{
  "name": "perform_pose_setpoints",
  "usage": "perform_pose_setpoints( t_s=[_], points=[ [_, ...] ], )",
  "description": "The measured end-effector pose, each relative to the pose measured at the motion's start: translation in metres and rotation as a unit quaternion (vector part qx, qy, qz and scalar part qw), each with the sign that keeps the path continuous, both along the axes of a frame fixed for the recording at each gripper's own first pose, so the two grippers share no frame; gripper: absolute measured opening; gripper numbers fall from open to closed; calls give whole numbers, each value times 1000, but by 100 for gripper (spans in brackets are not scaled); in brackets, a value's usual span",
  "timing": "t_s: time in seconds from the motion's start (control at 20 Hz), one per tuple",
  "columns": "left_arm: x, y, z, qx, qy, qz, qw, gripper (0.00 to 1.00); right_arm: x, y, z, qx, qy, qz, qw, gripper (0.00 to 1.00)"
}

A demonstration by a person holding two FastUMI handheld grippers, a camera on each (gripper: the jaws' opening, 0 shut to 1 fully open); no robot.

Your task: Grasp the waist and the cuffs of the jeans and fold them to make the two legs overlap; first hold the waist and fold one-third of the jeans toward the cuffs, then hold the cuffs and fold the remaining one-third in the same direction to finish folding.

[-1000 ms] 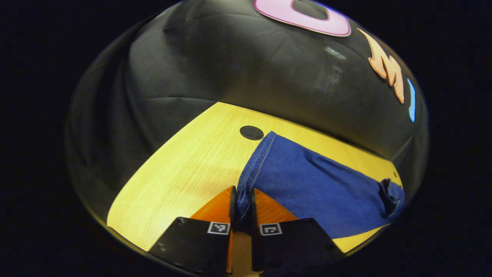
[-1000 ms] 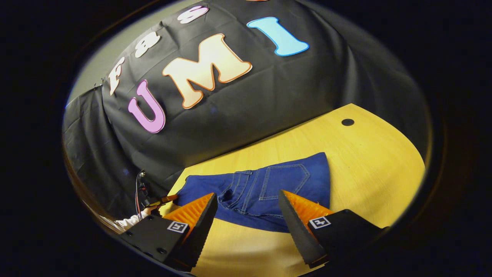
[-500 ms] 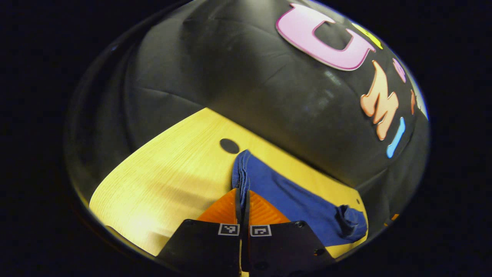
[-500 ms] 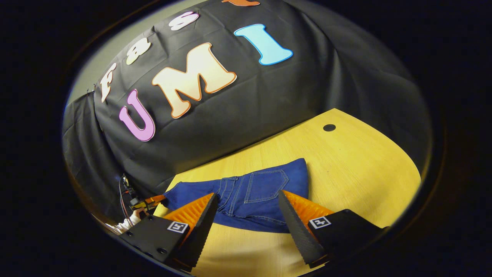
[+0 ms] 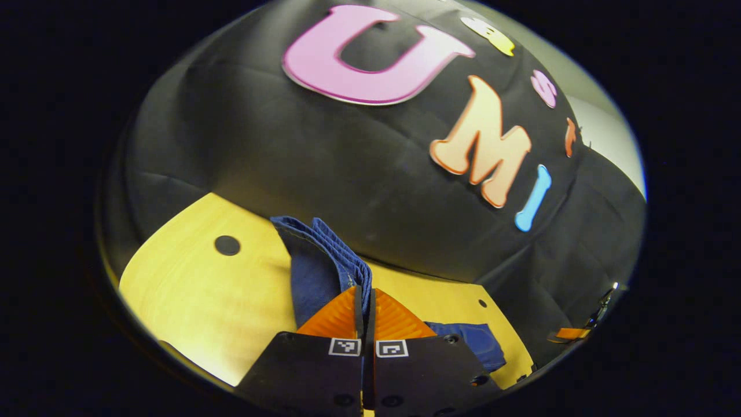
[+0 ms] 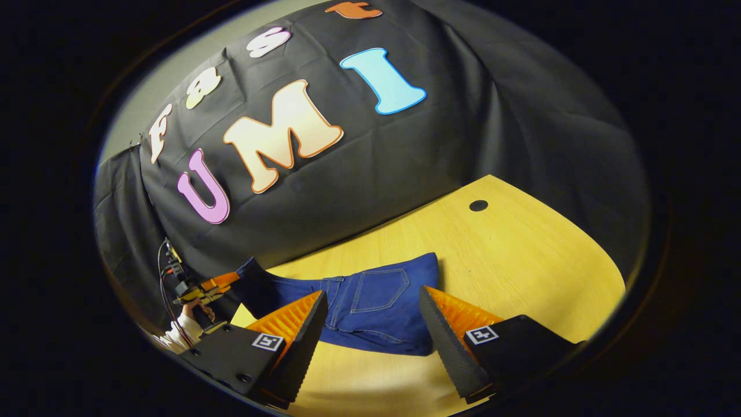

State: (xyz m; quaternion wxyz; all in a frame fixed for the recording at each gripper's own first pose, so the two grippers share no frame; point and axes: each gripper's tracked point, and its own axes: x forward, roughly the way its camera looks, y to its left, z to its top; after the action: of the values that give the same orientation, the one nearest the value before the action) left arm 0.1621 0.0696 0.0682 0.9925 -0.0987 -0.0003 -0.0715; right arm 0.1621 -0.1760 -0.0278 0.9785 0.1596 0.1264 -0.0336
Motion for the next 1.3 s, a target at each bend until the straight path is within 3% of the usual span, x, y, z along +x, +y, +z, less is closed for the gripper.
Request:
perform_pose_setpoints(
  t_s=[0.25,0.45,0.75,1.0,1.15,1.2,1.25,1.3],
  points=[
    [1,-104,12,10,-12,-47,999,0,-13,-35,4,2,-1,-7,1000,98],
    [-3,-202,-13,22,-5,-109,994,0,-23,-62,1,-5,4,-12,1000,98],
    [-15,-318,-127,89,54,-189,976,0,-39,-94,-11,2,13,-26,1000,98],
    [-28,-372,-226,140,142,-212,957,2,-47,-103,-11,8,13,-37,999,98],
    [-52,-384,-250,187,161,-222,943,75,-52,-97,-8,10,10,-38,999,98],
    [-61,-387,-249,193,157,-224,942,72,-54,-93,-7,11,9,-38,999,98],
    [-68,-387,-242,195,152,-225,943,80,-55,-89,-6,9,9,-40,999,98],
    [-73,-386,-236,193,145,-220,945,76,-58,-84,-7,9,8,-41,999,98]
  ],
)
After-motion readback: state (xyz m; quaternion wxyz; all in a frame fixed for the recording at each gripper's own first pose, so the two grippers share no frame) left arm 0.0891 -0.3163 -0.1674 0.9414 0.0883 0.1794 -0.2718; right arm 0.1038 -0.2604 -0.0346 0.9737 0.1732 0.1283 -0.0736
